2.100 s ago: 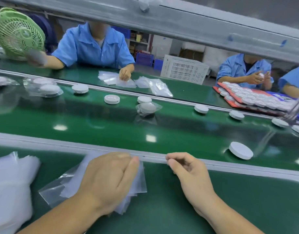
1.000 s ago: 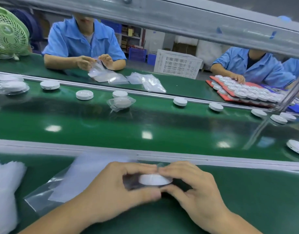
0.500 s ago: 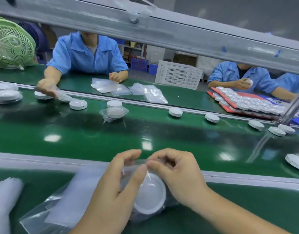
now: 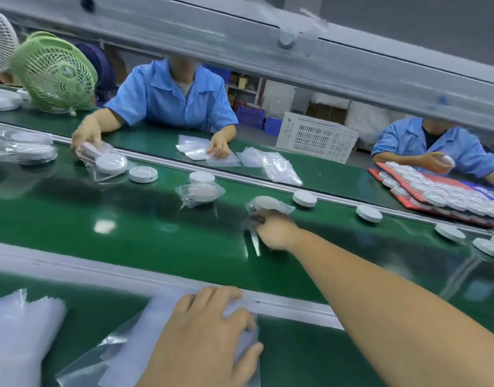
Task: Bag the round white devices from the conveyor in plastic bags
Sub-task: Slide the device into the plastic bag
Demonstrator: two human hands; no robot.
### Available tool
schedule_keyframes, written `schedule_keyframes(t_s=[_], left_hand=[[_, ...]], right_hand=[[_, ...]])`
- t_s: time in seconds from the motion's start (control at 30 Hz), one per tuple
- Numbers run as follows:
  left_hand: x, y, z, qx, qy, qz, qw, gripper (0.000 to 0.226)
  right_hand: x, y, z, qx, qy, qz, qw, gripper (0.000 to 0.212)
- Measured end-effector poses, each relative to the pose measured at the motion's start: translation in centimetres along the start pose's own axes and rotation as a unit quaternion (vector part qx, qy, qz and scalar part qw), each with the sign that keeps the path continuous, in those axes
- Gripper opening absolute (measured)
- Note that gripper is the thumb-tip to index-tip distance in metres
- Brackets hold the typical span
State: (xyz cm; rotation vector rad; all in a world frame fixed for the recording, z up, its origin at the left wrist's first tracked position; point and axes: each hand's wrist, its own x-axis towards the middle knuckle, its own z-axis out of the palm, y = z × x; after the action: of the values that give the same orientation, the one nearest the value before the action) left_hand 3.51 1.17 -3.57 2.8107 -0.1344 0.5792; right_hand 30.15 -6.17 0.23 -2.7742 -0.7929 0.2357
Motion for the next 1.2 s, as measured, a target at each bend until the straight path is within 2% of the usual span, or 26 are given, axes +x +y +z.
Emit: schedule_keyframes(t_s=[0.1, 0.2, 0.37, 0.47, 0.57, 0.67, 0.77, 0.87, 0.97, 1.07, 1.13, 1.2], left_hand=[[-0.1, 0.1, 0.0, -0.017, 0.004, -0.013, 1.000, 0.027], [-0.3, 0.1, -0.1, -0.021, -0.020, -0.042, 0.999, 0.031], [-0.9, 0.0, 0.1, -0.003, -0.063, -0.067, 0.996, 0.052], [-1.1, 0.1, 0.3, 0.052, -0.136, -0.098, 0.984, 0.084], [-1.3, 0.4, 0.2, 0.093, -0.200, -0.116, 0.968, 0.097], [-1.3, 0.4, -0.2, 0.094, -0.234, -0.118, 0.960, 0.098], [-1.0, 0.4, -1.0, 0.048, -0.257, -0.121, 0.957, 0.098], [-1.2, 0.2, -2.2, 0.012, -0.244, -0.119, 0.962, 0.102], [-1.5, -0.6, -3.5, 0.061, -0.229, -0.084, 0.968, 0.112], [-2.4, -1.7, -4.1, 0.106, -0.269, -0.085, 0.953, 0.124], [-3.5, -2.0, -3.8, 0.101, -0.277, -0.101, 0.950, 0.116], [-4.4, -2.1, -3.3, 0.077, -0.246, -0.116, 0.959, 0.100]], right_hand=[[-3.6, -0.4, 1.2, -0.019, 0.054, -0.064, 0.996, 0.042], [-9.1, 0.2, 2.1, -0.037, 0.046, -0.123, 0.991, 0.043], [-18.4, 2.5, 3.7, 0.050, 0.060, -0.138, 0.987, 0.066], [-21.5, 3.3, 5.6, 0.060, 0.101, -0.118, 0.986, 0.062], [-21.8, 3.2, 5.9, 0.066, 0.192, -0.131, 0.970, 0.045], [-21.6, 3.2, 6.0, 0.066, 0.179, -0.152, 0.970, 0.043], [-21.6, 3.4, 5.9, 0.090, 0.194, -0.145, 0.966, 0.039], [-22.0, 3.0, 5.6, 0.076, 0.184, -0.160, 0.967, 0.037], [-22.4, 2.4, 5.3, 0.042, 0.148, -0.198, 0.968, 0.038], [-22.7, 1.9, 5.0, 0.000, 0.105, -0.232, 0.967, 0.041], [-22.9, 1.4, 4.7, -0.015, 0.089, -0.239, 0.967, 0.041], [-23.3, 0.7, 5.1, -0.024, 0.087, -0.232, 0.968, 0.038]])
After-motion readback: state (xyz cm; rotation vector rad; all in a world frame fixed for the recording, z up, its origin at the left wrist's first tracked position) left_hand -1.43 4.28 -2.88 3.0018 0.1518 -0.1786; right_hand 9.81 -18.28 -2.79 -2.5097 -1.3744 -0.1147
